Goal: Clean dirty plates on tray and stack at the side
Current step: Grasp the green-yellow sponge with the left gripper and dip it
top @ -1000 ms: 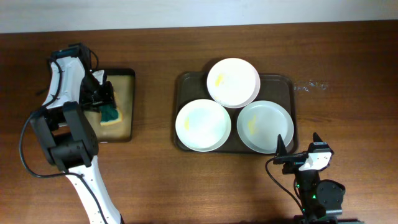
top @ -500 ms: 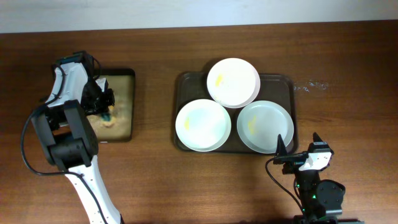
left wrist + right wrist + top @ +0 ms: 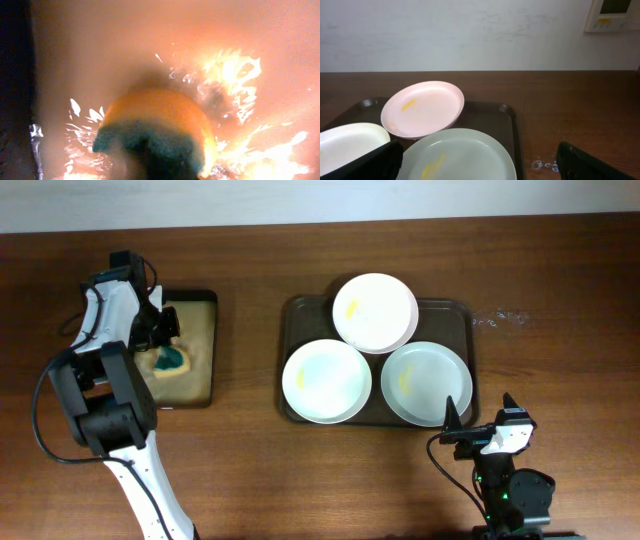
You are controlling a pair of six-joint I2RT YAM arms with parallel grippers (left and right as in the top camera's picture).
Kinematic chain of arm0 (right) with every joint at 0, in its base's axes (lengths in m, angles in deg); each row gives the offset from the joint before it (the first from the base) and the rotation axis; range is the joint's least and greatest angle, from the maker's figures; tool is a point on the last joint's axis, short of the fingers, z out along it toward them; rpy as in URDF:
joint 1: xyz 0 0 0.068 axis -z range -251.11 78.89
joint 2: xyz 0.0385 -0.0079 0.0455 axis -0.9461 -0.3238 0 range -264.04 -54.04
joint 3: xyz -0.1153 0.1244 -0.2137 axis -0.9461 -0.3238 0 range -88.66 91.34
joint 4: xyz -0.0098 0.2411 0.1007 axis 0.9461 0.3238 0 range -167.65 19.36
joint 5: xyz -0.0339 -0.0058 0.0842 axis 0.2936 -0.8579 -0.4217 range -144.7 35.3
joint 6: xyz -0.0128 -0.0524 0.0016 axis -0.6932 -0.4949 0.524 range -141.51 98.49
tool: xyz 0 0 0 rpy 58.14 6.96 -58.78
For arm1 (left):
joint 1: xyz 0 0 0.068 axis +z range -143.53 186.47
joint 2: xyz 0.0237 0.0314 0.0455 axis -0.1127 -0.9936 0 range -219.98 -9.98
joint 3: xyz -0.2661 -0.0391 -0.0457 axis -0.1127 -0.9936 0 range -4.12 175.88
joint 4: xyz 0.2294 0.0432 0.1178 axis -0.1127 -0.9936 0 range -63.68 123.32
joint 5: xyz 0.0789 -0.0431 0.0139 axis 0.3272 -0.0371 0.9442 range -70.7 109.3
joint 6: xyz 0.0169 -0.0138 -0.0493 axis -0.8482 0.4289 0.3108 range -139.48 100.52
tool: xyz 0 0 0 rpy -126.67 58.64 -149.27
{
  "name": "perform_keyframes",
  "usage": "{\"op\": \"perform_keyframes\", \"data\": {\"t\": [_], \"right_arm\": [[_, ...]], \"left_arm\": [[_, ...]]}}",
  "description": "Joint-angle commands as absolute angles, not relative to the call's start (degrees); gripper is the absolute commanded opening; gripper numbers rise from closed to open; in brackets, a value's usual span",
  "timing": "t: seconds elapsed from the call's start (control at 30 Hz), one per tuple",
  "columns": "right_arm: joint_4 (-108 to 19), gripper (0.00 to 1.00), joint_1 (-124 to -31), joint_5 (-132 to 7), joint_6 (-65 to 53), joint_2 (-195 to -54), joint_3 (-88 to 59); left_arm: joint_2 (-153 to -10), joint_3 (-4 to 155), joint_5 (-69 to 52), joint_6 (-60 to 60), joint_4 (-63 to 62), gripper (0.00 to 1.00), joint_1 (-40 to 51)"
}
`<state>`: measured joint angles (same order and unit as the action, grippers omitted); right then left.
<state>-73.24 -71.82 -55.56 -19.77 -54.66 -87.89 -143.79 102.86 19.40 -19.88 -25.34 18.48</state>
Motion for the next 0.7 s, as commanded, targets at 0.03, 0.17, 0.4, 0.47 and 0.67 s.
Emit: {"op": "perform_keyframes", "data": {"t": [0.03,0.17,0.4,0.47,0.67], "right_arm": [[-73.1,0.98,-71.5,-55.1,-19.1,-54.2,-88.3],[-73.1,0.98,-71.5,-55.1,-19.1,-54.2,-88.3],[-73.1,0.98,-71.5,-55.1,-19.1,-54.2,-88.3],[-73.1,0.98,-71.5,-55.1,-19.1,-54.2,-88.3],[-73.1,0.98,-71.5,-55.1,-19.1,-54.2,-88.3]], "left_arm": [[-145.0,101.6,17.5,-20.2,-27.7,0.99,18.2],[-145.0,101.6,17.2,-20.2,-33.5,0.99,18.2],[-145.0,102.3,17.2,-20.2,-38.2,0.11,18.3],[-145.0,104.1,17.2,-20.2,-39.2,0.0,18.2],[-145.0,108.3,17.2,-20.2,-41.8,1.0,18.2]]}}
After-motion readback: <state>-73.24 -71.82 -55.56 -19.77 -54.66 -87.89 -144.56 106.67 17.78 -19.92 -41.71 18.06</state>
